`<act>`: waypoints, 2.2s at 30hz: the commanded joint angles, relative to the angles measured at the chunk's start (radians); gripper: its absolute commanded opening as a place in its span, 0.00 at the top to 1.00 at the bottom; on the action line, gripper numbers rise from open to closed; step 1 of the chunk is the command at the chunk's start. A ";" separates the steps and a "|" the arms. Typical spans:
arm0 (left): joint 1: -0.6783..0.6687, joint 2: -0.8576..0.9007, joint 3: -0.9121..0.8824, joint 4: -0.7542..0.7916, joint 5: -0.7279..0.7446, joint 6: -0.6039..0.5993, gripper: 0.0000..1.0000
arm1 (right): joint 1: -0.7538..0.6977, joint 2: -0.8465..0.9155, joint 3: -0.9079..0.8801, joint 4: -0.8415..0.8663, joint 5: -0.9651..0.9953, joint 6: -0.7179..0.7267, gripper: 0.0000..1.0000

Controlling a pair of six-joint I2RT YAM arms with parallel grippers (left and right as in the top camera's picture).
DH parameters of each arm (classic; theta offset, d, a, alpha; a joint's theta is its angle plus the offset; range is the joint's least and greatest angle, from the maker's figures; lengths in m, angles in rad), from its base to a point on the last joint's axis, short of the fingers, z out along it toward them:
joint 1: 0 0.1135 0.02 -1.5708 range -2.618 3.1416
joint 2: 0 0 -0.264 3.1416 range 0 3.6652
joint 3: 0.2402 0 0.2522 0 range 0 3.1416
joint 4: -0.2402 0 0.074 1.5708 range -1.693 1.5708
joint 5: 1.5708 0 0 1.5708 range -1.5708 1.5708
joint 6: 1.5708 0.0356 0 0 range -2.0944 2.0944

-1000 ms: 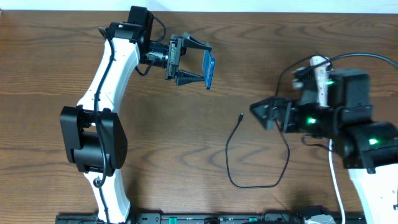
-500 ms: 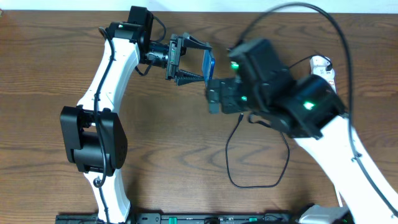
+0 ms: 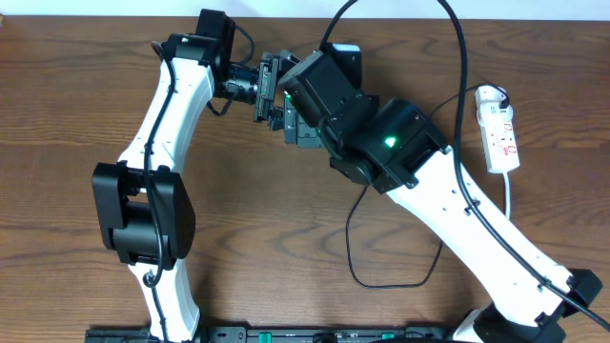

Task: Plug charger to phone and switch on socket
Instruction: 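Grasp the phone's side edge with the right gripper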

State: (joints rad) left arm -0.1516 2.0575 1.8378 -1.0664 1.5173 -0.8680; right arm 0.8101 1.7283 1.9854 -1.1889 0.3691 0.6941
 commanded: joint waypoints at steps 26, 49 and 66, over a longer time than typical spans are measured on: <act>0.005 -0.027 0.001 -0.002 0.056 -0.002 0.23 | 0.000 0.026 0.023 0.034 0.076 0.042 0.71; 0.005 -0.027 0.001 -0.003 0.056 -0.002 0.23 | 0.002 0.026 0.022 0.028 0.055 0.053 0.84; 0.005 -0.027 0.001 -0.002 0.056 -0.002 0.23 | 0.002 0.026 0.022 0.030 0.055 0.074 0.98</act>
State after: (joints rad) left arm -0.1513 2.0575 1.8378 -1.0664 1.5177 -0.8680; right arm 0.8101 1.7515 1.9869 -1.1561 0.4149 0.7635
